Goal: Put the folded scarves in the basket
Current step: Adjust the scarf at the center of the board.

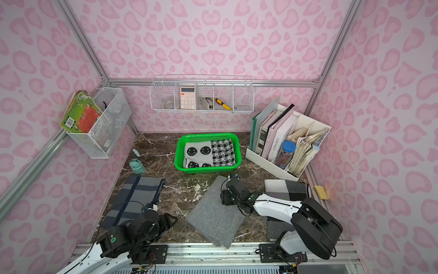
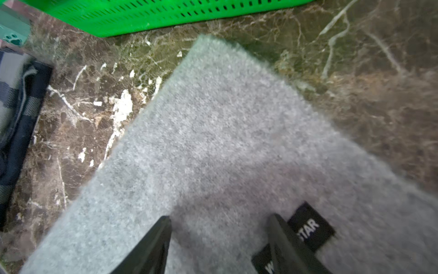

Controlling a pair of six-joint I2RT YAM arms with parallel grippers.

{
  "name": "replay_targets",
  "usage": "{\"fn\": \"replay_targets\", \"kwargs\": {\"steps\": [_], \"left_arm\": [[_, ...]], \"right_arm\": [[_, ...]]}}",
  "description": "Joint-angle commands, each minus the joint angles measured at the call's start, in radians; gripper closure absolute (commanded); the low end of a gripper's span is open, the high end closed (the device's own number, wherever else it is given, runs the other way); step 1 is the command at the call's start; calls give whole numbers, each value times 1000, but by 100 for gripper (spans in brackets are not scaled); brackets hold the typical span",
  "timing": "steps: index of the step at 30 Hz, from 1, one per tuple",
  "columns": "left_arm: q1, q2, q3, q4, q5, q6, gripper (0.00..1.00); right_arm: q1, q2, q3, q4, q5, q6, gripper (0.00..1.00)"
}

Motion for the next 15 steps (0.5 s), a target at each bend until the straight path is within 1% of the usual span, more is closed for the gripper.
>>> {"fn": "replay_targets", "kwargs": {"steps": [1,4,8,9,13,15], "left_arm": [[-1,96,-6,188,55,25,26],[-11,198,-6,300,64,27,26],[-41,345,-16,495,68,21,26],[-47,384,-7,523,71,24,26],[-86,514,38,555,14,16,27],[-88,579,51,605,22,19,27]], "right_arm": [[-12,17,-3,15,-18,10,33],[-27,20,-20,17,-12,16,33],[-48,15,-57,15,-10,30,33],[-54,11,-69,15,-9,33,34],[-71,-22,-123,30,-11,60,34],[-77,-36,-147,35,-11,74,34]]}}
